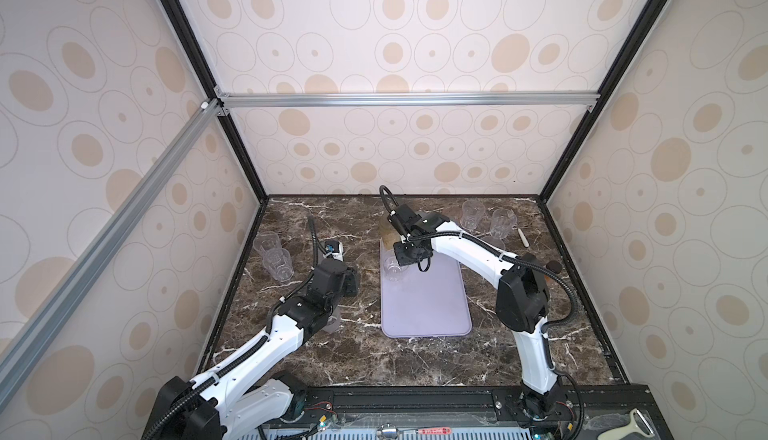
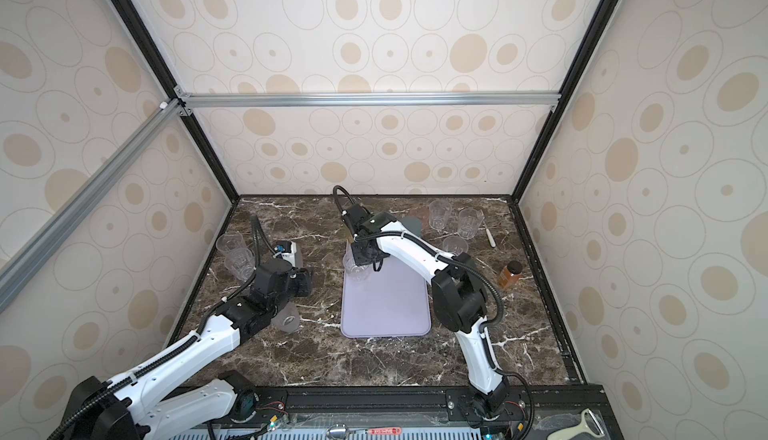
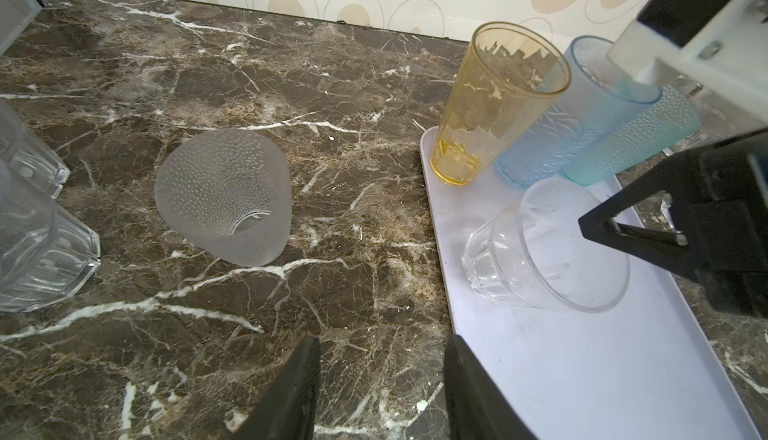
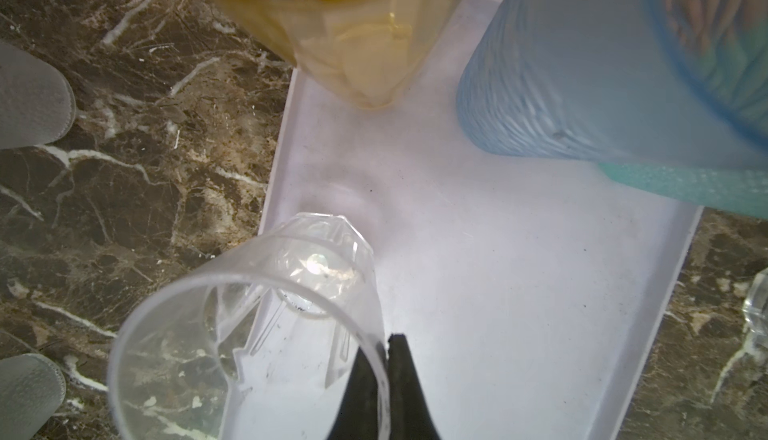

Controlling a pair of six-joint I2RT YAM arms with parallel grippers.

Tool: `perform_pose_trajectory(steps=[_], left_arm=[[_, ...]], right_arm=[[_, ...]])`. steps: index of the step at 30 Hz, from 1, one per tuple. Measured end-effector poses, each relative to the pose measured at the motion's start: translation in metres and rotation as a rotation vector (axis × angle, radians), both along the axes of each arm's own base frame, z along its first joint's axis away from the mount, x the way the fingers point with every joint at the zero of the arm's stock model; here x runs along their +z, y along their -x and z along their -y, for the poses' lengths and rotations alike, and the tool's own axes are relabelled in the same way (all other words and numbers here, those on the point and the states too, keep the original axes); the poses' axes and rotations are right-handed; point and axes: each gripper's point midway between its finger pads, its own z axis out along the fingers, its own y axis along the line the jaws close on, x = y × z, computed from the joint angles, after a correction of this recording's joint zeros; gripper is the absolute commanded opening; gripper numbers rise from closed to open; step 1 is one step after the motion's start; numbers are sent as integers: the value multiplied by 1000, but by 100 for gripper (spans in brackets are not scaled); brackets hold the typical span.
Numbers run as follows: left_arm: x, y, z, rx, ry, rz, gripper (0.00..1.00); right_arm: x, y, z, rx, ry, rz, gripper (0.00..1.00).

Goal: Place the glasses into the tray
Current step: 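Lower the clear glass onto the tray by the yellow cup, open right gripper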

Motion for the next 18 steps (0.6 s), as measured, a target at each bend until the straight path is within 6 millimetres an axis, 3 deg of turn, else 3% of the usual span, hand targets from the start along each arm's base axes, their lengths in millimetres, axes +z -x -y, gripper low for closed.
perform_pose_trajectory(steps=[9,18], left_arm=[[-2,-6,2,-6,-4,9,49],[-4,-6,2,-9,-3,5,50]], right_arm=[[-13,-7,-3,-4,22,-7,1],[-16,-8,-3,-5,28,-10,10]])
